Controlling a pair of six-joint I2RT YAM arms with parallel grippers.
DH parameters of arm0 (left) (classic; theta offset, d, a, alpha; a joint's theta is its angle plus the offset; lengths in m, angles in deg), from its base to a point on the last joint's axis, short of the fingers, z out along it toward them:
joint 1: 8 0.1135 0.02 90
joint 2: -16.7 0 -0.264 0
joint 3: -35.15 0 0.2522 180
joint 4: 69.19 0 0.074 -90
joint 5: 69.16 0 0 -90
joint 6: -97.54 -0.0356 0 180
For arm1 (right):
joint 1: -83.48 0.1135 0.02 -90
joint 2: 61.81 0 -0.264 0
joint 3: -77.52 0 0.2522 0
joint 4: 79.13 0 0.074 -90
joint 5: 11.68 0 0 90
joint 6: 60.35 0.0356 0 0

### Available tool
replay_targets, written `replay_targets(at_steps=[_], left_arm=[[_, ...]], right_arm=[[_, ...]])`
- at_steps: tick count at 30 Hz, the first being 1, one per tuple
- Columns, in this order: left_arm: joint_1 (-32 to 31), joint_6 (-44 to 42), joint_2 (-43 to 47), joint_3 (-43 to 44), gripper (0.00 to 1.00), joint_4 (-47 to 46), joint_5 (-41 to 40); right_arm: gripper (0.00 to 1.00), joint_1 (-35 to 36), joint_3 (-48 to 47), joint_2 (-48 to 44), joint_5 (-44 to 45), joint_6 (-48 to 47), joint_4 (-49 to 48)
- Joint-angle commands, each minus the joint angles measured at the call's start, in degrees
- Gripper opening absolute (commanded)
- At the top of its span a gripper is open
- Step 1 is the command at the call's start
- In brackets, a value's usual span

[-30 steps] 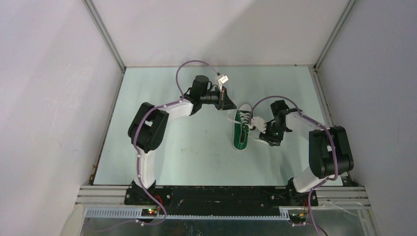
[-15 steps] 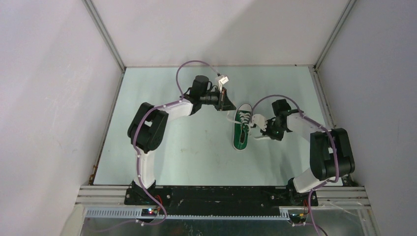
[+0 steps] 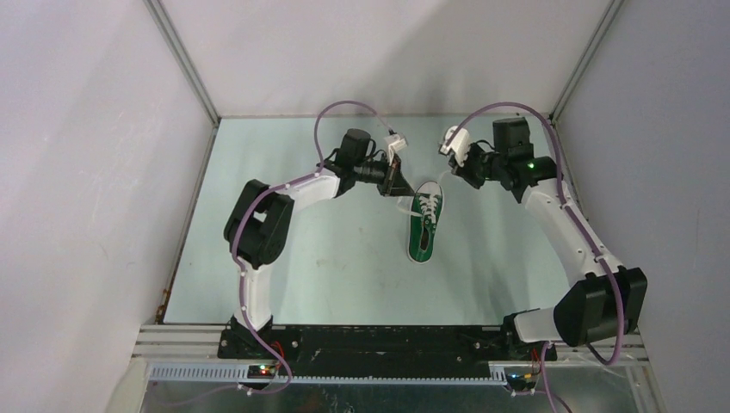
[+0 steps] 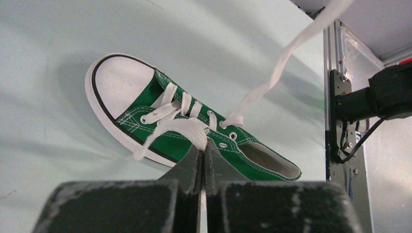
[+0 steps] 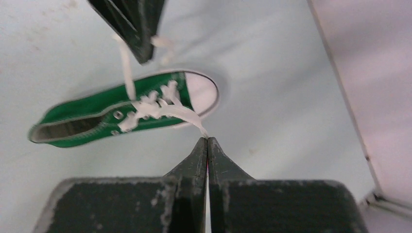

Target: Tie the shoes

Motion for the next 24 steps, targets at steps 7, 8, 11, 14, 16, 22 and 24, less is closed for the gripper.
replay_targets(at_steps=[7, 8, 11, 14, 16, 22, 24], left_arm=[[-2.6, -6.3, 2.9, 5.4, 0.09, 0.5, 3.2], [-2.8, -6.3, 2.6, 5.7, 0.11, -0.1, 3.5], [-4.3, -9.9, 2.2, 7.8, 0.16, 4.3, 4.6], [-5.0, -12.6, 2.4, 8.4, 0.28, 5.2, 4.3], [-5.1, -12.8, 2.4, 8.6, 0.32, 5.2, 3.6], [-5.1, -0.8, 1.5, 6.5, 0.38, -5.1, -1.9], [-5.1, 2.5, 0.9, 5.9, 0.4, -8.6, -2.8]], right_arm=[[0.0, 2.9, -6.9, 4.8, -8.5, 14.0, -3.7], [0.0, 2.9, -7.8, 5.1, -8.7, 14.5, -4.0], [0.0, 2.9, -9.0, 6.3, -9.4, 16.4, -4.7], [0.0, 3.0, -9.2, 6.8, -9.8, 17.2, -5.6], [0.0, 3.1, -9.2, 7.1, -10.0, 18.1, -6.1], [0.0, 3.1, -9.2, 7.2, -11.0, 19.9, -6.2], [0.0, 3.1, -9.2, 7.2, -11.1, 20.0, -5.9]])
